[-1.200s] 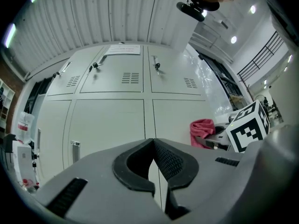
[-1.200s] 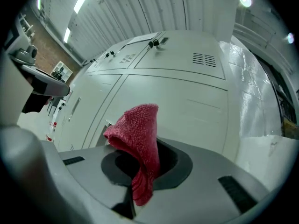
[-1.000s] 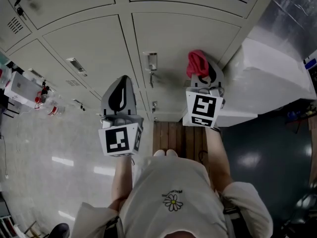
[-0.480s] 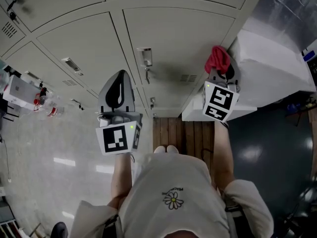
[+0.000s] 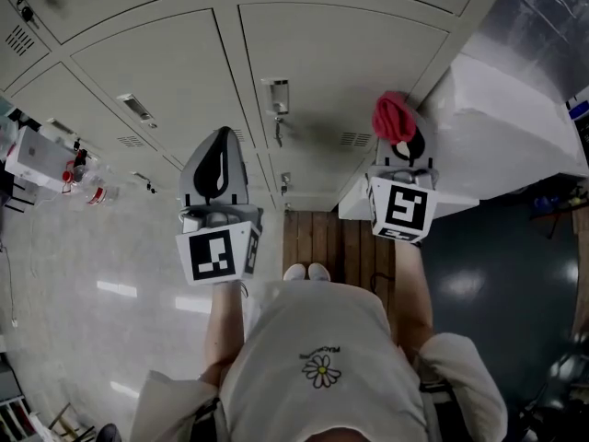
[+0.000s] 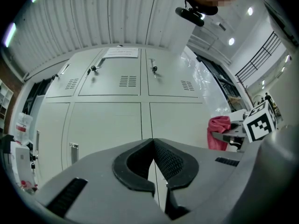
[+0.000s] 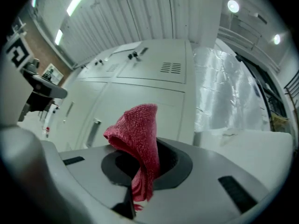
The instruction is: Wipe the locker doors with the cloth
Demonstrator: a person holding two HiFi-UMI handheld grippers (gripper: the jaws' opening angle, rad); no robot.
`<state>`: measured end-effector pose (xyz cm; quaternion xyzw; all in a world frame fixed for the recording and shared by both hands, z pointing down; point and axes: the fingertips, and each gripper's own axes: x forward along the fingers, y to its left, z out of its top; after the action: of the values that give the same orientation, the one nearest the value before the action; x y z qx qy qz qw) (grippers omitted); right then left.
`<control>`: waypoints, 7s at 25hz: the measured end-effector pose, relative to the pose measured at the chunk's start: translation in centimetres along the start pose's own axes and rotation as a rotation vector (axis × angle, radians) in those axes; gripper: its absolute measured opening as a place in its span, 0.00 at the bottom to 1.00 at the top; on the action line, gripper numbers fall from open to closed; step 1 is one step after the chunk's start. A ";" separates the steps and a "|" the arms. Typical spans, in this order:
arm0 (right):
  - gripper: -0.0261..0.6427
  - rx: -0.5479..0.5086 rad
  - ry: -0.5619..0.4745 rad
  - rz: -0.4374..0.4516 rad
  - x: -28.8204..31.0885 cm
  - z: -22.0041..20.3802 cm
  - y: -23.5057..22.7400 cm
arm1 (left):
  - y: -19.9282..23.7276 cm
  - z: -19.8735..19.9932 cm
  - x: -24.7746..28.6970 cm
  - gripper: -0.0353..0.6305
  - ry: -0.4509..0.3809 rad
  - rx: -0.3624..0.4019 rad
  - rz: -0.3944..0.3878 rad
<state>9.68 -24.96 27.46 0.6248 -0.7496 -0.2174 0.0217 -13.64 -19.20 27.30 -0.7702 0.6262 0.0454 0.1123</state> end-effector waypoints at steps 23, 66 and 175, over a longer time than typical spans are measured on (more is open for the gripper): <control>0.08 0.111 0.104 0.348 4.5 -5.9 18.3 | 3.2 -0.4 -2.5 0.08 0.010 0.034 0.111; 0.08 0.034 0.273 -0.096 -0.9 -13.2 -1.1 | -2.3 -1.2 1.1 0.08 0.009 -0.004 -0.032; 0.08 0.175 -0.023 0.027 -5.4 0.2 2.3 | -7.3 -0.4 -0.1 0.08 -0.035 -0.029 -0.085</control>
<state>8.71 -19.51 29.39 0.6118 -0.7741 -0.1582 -0.0387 -6.58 -17.84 28.58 -0.7966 0.5904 0.0630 0.1140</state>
